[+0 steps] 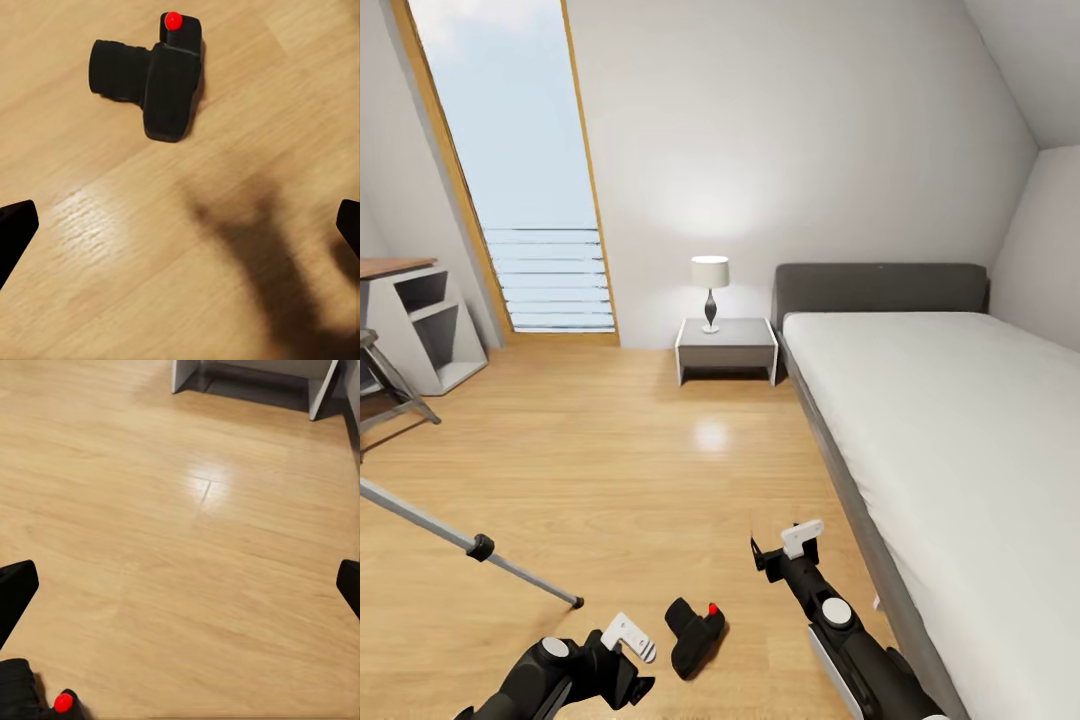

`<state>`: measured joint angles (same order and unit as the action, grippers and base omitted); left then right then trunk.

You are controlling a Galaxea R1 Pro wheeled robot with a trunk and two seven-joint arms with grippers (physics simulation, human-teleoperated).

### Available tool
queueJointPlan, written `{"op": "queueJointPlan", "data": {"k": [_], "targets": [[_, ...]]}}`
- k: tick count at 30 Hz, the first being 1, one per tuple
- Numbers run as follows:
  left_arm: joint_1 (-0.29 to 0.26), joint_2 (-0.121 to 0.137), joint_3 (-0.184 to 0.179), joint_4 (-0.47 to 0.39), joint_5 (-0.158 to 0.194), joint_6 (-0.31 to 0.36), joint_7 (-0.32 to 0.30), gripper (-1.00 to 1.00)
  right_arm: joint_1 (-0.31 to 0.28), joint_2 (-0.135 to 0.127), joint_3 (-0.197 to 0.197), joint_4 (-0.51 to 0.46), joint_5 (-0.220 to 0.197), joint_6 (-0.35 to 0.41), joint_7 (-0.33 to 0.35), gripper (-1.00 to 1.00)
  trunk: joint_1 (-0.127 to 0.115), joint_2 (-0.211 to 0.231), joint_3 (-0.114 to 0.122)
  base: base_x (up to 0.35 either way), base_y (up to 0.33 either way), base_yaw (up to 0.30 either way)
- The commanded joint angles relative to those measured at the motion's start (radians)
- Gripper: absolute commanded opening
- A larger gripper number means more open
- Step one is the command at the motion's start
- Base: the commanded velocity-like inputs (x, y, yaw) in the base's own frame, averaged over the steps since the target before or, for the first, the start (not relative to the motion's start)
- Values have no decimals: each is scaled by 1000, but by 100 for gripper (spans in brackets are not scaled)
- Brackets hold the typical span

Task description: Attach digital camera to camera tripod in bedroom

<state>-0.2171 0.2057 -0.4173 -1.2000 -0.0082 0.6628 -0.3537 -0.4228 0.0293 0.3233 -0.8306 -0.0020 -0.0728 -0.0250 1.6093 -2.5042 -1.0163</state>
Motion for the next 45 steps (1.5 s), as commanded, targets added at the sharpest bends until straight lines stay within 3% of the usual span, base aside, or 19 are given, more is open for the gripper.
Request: {"op": "queueJointPlan", "data": {"k": [1,4,7,9,13,15,20,29,38,45], "targets": [[-1,-1,0,-1,-1,4,-2,100,-3,0,2,2,0,-2,-3,100,0,-1,-5,0,0,0],[-5,-5,5,-1,-1,4,-2,100,-27,0,2,2,0,-1,-3,100,2,-1,-17,0,0,0],[-38,-10,15,-2,-1,9,-2,100,-97,0,1,3,-1,5,-4,100,3,-2,-28,0,0,0],[-75,-15,19,-2,-1,61,-4,100,-167,0,0,4,-1,43,-4,100,4,-3,-36,0,0,0],[-88,-22,20,-2,-1,93,-5,100,-212,0,-1,4,-10,79,-4,100,6,-4,-51,0,0,0],[-93,-26,18,3,-2,104,-7,100,-233,0,-1,4,-36,95,-4,100,6,-4,-59,0,0,0],[-95,-33,7,15,-2,108,-7,100,-241,0,-1,4,-64,102,-3,100,9,-5,-78,0,0,0],[-96,-42,-36,51,-3,101,-4,100,-243,0,-1,17,-73,105,-1,100,13,-7,-113,0,0,0],[-96,-62,-37,74,-3,90,9,100,-243,0,-1,49,-73,103,-1,100,17,-9,-148,0,0,0],[-96,-95,-35,65,-4,71,12,100,-243,0,-1,54,-73,103,-1,100,20,-11,-175,0,0,0]]}}
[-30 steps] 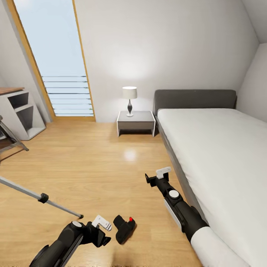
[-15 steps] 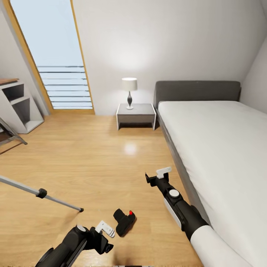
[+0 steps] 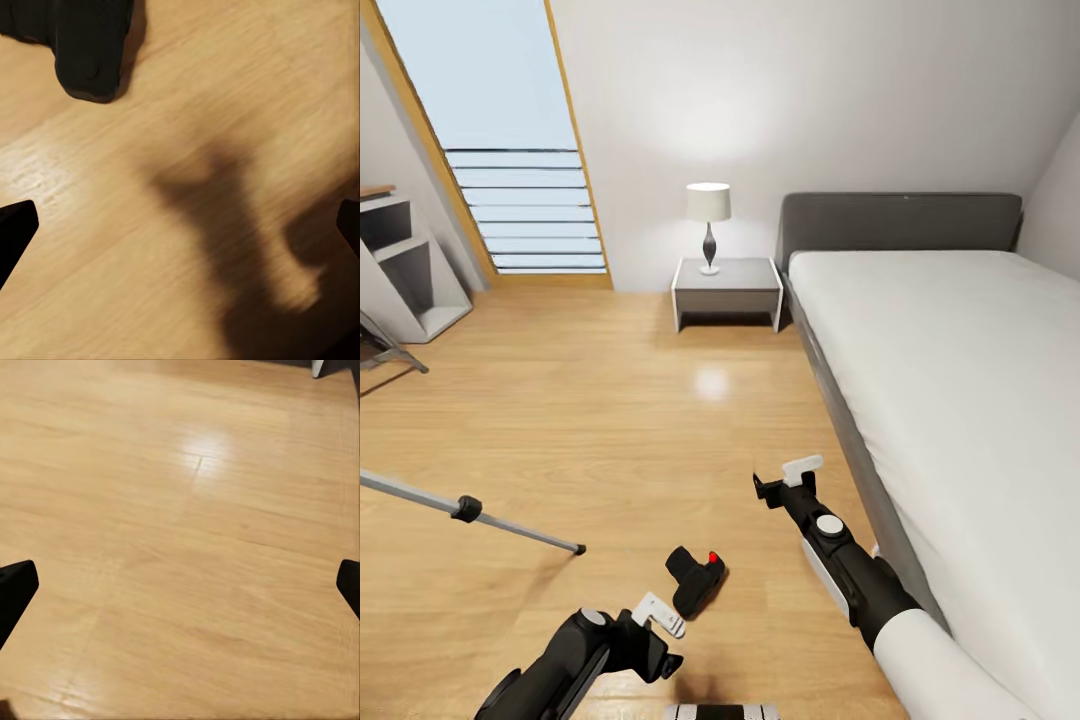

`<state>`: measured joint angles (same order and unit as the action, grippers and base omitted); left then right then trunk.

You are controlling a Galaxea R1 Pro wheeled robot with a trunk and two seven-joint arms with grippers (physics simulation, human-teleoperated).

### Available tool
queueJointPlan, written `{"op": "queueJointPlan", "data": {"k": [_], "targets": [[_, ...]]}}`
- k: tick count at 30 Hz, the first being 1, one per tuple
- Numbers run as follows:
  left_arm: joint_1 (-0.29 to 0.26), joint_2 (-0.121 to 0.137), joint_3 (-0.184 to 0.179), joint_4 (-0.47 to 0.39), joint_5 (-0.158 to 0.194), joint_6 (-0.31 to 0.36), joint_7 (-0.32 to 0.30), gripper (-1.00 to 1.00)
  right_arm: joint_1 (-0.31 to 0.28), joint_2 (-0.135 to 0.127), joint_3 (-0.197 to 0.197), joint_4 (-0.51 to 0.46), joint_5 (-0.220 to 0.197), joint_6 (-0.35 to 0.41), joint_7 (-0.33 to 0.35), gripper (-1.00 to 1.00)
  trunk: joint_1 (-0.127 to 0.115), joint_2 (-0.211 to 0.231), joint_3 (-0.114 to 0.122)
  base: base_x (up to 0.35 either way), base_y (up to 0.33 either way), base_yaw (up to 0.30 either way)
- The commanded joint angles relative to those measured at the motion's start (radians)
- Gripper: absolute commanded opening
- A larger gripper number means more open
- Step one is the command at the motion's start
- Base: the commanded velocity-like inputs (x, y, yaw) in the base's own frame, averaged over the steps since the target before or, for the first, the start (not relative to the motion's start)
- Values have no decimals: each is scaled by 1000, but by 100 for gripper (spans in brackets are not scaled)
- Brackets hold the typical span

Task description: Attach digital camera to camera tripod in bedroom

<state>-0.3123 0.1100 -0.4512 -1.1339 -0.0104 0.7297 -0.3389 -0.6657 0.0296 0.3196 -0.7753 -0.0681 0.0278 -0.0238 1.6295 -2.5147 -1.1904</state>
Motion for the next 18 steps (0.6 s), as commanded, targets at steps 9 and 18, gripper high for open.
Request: {"op": "queueJointPlan", "data": {"k": [9,18], "targets": [[-1,-9,0,-45,-1,2,-2,100,-1,0,2,0,-7,3,-2,100,4,-3,-36,0,0,0],[-1,-8,0,-85,-1,3,-3,100,0,0,2,1,-7,3,-2,100,8,-5,-71,0,0,0]]}}
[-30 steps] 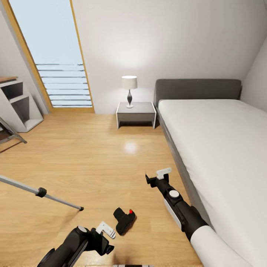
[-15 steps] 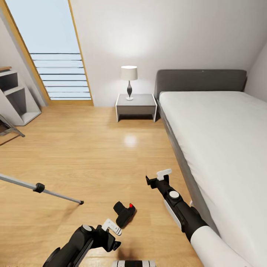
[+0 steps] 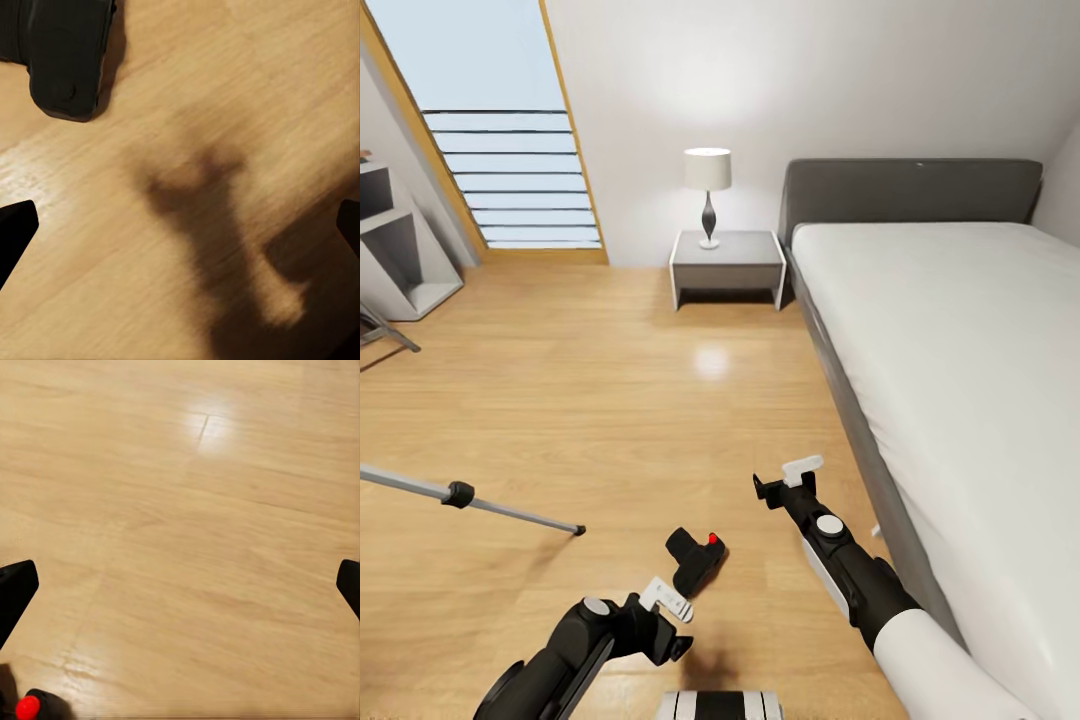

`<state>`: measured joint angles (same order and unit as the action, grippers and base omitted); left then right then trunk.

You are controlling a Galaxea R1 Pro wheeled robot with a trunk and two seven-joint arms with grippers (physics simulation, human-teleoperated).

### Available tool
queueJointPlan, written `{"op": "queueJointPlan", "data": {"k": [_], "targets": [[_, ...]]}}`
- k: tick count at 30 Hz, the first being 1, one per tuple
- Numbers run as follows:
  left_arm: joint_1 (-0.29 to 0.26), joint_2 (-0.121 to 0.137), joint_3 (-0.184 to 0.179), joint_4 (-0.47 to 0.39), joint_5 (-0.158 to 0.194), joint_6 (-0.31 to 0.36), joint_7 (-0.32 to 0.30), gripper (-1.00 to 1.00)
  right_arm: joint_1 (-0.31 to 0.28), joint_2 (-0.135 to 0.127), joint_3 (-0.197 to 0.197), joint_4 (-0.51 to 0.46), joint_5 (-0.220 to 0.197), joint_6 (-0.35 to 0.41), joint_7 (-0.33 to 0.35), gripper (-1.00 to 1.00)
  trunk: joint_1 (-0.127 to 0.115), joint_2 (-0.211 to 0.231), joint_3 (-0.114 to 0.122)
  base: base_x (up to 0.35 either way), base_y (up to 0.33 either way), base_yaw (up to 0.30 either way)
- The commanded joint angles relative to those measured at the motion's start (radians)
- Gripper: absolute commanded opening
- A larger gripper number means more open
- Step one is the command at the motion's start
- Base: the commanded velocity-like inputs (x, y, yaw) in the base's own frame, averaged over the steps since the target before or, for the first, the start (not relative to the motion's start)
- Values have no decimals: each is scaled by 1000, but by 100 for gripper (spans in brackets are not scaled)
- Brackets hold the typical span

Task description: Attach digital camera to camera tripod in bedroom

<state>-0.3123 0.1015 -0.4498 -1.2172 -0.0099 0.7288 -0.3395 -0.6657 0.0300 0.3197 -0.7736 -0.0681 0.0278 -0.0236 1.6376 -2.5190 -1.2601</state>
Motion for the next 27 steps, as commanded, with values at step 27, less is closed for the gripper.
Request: {"op": "queueJointPlan", "data": {"k": [27], "targets": [[-119,-14,128,-77,0,18,-5,100,0,0,2,2,-7,2,-2,100,12,-7,-105,0,0,0]]}}
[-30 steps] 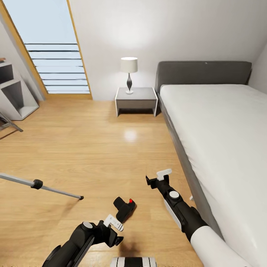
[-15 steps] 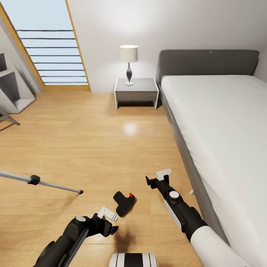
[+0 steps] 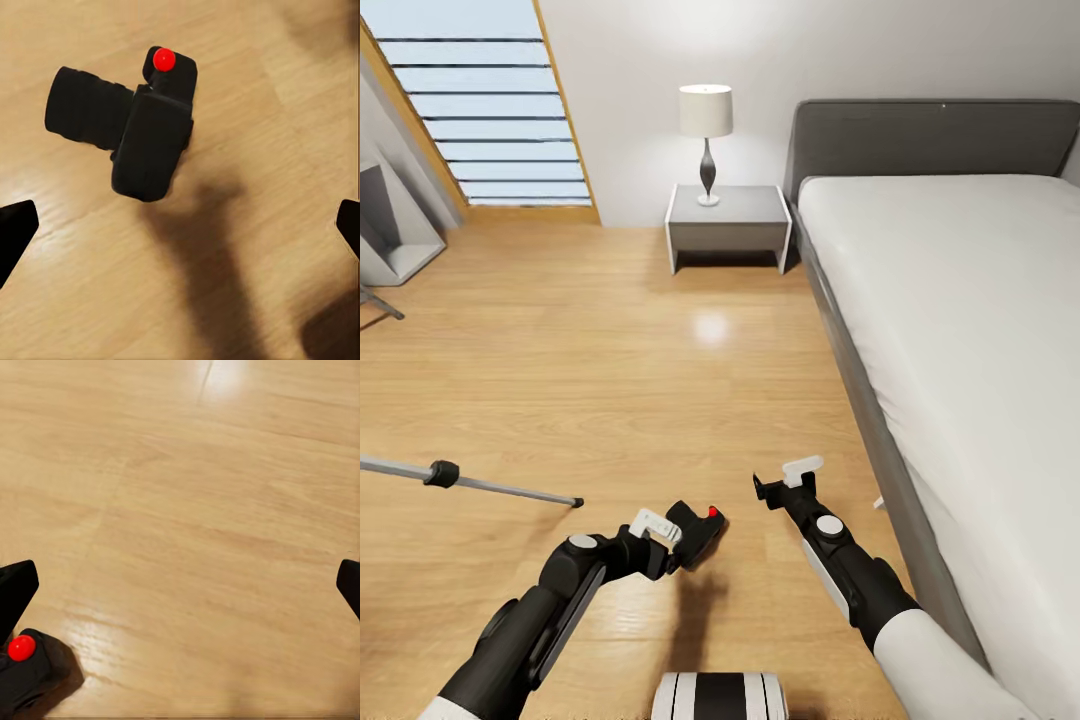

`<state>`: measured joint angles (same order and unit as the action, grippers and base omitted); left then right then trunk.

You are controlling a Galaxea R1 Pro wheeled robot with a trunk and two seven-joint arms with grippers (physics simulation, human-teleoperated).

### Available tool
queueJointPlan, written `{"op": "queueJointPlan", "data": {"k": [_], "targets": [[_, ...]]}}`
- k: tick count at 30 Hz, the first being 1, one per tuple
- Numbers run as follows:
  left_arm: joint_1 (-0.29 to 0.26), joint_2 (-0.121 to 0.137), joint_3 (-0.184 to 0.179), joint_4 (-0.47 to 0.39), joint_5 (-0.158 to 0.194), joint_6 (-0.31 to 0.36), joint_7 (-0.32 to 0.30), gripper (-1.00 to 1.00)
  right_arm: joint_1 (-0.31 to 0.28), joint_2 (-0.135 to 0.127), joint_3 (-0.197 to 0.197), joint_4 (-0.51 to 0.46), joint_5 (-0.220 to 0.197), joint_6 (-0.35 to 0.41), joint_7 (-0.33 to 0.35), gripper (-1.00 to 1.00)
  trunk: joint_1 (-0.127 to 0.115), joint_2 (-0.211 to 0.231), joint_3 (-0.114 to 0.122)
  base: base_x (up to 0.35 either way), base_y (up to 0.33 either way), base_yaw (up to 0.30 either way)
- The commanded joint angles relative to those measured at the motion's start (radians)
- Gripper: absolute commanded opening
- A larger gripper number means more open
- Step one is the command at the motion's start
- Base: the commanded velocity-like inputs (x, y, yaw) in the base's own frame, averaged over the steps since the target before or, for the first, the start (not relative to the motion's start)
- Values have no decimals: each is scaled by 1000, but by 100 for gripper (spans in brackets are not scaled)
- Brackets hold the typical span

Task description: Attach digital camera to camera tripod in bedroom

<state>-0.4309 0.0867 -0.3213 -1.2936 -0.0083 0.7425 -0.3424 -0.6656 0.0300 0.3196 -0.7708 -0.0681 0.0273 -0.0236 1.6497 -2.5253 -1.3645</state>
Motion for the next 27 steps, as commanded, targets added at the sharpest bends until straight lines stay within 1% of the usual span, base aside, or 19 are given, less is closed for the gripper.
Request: {"op": "queueJointPlan", "data": {"k": [1,14,22,27], "targets": [[-2,-6,-1,1,-1,4,-3,100,-1,0,2,-1,-7,3,-2,100,0,-1,-5,0,0,0],[-5,-41,-3,33,-2,3,-3,100,0,-1,2,-1,-7,2,-2,100,6,-4,-55,0,0,0],[-5,-45,-4,37,-2,3,-3,100,-1,0,2,-1,-7,2,-2,100,10,-5,-86,0,0,0],[-5,-44,-4,23,-2,3,-2,100,0,0,2,-1,-7,2,-3,100,12,-7,-105,0,0,0]]}}
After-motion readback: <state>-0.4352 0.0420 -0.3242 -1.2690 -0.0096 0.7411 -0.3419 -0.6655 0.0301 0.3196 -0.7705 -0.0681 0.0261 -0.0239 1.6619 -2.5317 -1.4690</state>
